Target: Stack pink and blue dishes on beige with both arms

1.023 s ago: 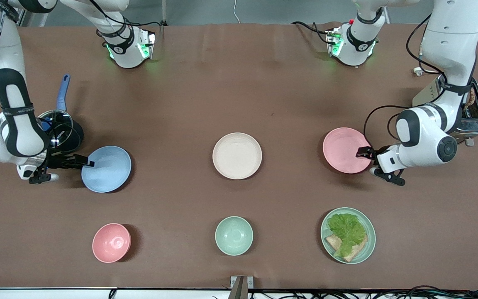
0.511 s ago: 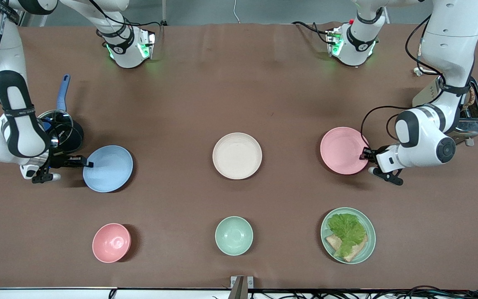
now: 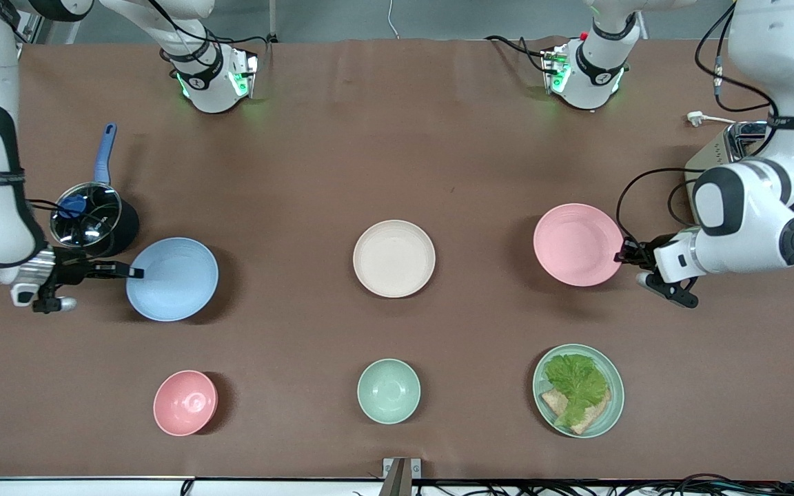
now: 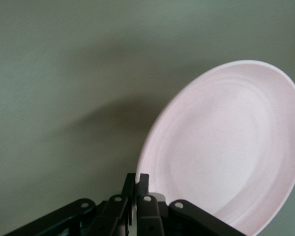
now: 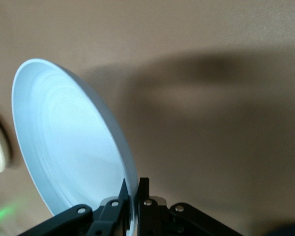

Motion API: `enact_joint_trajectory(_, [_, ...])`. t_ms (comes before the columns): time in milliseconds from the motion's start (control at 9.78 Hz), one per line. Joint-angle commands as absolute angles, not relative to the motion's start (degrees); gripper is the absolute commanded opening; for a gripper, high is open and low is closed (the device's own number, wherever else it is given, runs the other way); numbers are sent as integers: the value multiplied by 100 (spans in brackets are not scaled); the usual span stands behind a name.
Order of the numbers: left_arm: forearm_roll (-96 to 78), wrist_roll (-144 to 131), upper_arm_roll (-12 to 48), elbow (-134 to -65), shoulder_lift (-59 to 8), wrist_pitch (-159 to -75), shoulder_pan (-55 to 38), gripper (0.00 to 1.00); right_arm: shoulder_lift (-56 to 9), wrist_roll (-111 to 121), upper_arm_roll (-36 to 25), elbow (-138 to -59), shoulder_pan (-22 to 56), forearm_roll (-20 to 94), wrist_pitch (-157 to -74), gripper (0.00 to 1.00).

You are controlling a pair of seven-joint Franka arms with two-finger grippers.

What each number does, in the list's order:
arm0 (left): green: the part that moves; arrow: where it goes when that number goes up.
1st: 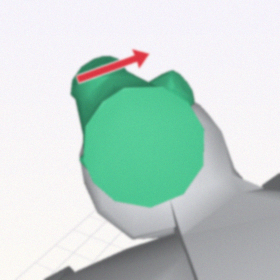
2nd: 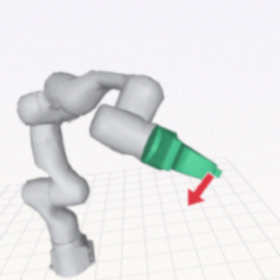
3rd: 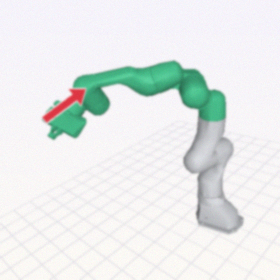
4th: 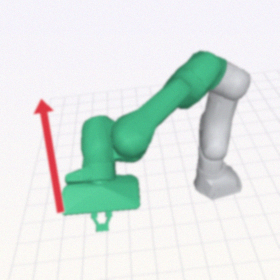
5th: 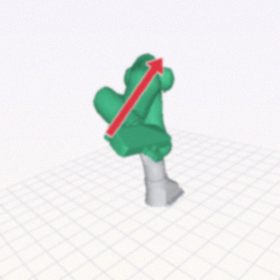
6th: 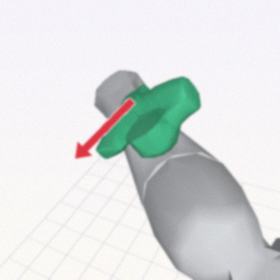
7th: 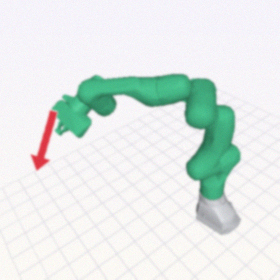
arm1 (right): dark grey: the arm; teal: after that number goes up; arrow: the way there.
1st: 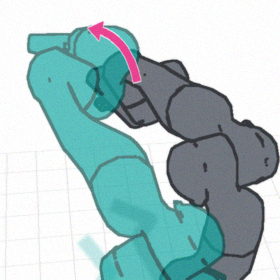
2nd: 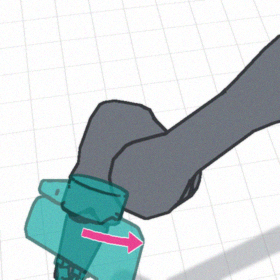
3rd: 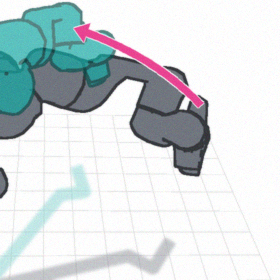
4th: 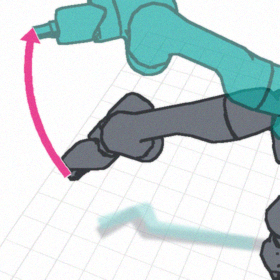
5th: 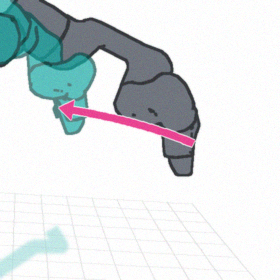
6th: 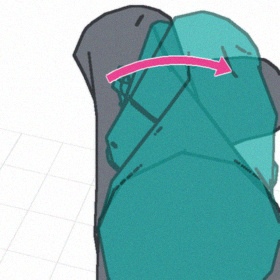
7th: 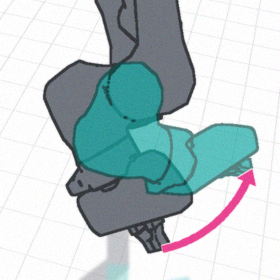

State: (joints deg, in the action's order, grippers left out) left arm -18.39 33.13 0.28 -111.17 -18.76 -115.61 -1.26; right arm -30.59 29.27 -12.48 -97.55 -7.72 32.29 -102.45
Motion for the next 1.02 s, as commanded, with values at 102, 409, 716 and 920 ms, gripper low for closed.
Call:
enact_joint_trajectory(102, [-1925,1370,1463,-11338,-1933,-11785,-184,0,-2909,1524,-1213,-8747,-686,3006,-8897,1])
enact_joint_trajectory(409, [-1715,-706,2669,-11347,-2652,-13310,-298,0,-2655,715,-1169,-8675,-300,2988,-8701,1])
enact_joint_trajectory(716, [-724,-2403,3057,-11032,-3302,-13962,-500,0,-2453,-129,-740,-8692,-158,2786,-8719,1])
enact_joint_trajectory(920, [190,-3362,3268,-10908,-3690,-14299,-519,0,-2408,-377,-476,-8719,-141,2777,-8762,1])
